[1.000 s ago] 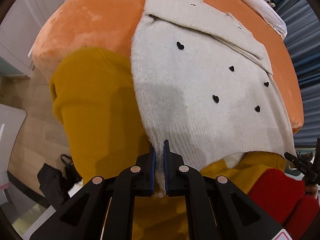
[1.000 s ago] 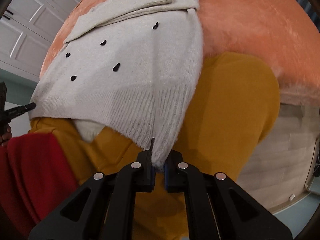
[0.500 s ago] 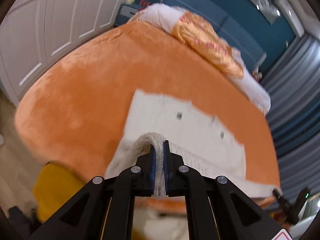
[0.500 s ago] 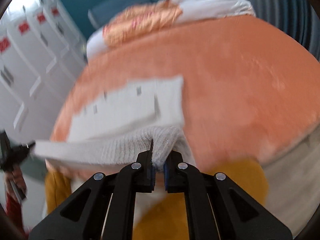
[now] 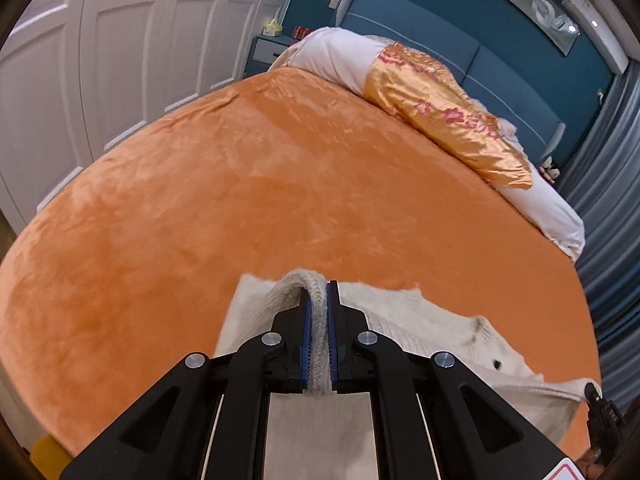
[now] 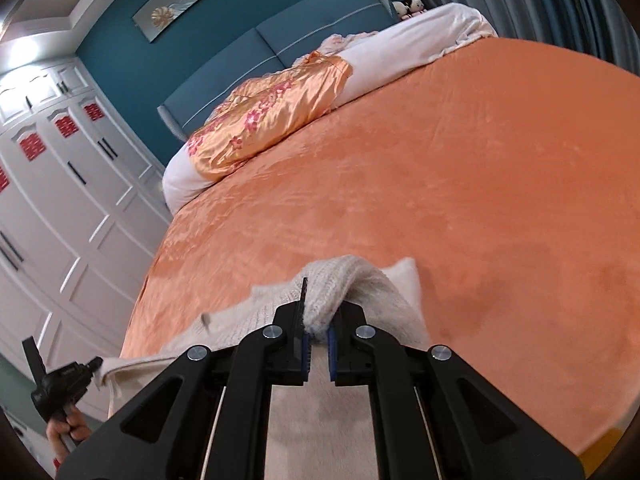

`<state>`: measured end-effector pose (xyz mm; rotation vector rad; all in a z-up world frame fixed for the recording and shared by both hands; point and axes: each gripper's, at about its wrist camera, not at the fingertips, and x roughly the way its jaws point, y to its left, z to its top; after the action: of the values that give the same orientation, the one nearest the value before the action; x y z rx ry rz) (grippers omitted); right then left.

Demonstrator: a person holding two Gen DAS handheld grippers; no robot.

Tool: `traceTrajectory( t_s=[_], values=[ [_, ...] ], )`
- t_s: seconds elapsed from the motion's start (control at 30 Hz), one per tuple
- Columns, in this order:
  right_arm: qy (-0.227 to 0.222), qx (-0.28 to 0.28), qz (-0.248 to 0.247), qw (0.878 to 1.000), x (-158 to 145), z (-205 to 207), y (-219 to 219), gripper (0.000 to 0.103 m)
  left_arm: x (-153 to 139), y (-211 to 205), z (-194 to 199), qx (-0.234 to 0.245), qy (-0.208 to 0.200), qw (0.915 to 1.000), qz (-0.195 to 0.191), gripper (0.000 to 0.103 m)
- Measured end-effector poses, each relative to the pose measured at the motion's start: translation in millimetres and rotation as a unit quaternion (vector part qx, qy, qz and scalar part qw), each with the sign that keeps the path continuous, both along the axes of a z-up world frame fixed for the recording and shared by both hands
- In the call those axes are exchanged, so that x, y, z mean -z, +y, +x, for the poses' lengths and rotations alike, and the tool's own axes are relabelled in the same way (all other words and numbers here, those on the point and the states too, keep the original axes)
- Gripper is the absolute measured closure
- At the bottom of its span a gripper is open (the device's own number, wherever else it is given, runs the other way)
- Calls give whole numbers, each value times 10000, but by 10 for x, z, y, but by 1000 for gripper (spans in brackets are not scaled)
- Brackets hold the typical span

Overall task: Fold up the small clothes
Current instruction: 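Grasp the sweater hem with both grippers and lift it toward the collar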

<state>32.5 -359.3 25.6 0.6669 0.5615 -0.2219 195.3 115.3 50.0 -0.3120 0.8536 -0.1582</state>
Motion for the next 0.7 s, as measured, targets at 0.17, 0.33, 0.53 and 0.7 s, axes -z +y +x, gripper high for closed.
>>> traceTrajectory(
  t_s=[0.17,0.33,0.53,0.7],
  values=[
    [176,169,117,9996,288,303,-144,98,325,-189,361,-33,223,9994,268,98],
    [410,211,160,9988,522,531,-238,98,611,-321,504,-55,377,9975,601,98],
    [686,204,155,9973,764,744,-314,98,875,-341,621,-123,548,9955,759,97],
    [907,172,205,9955,988,831,-346,98,1024,-344,707,-181,578,9944,868,94]
  ],
)
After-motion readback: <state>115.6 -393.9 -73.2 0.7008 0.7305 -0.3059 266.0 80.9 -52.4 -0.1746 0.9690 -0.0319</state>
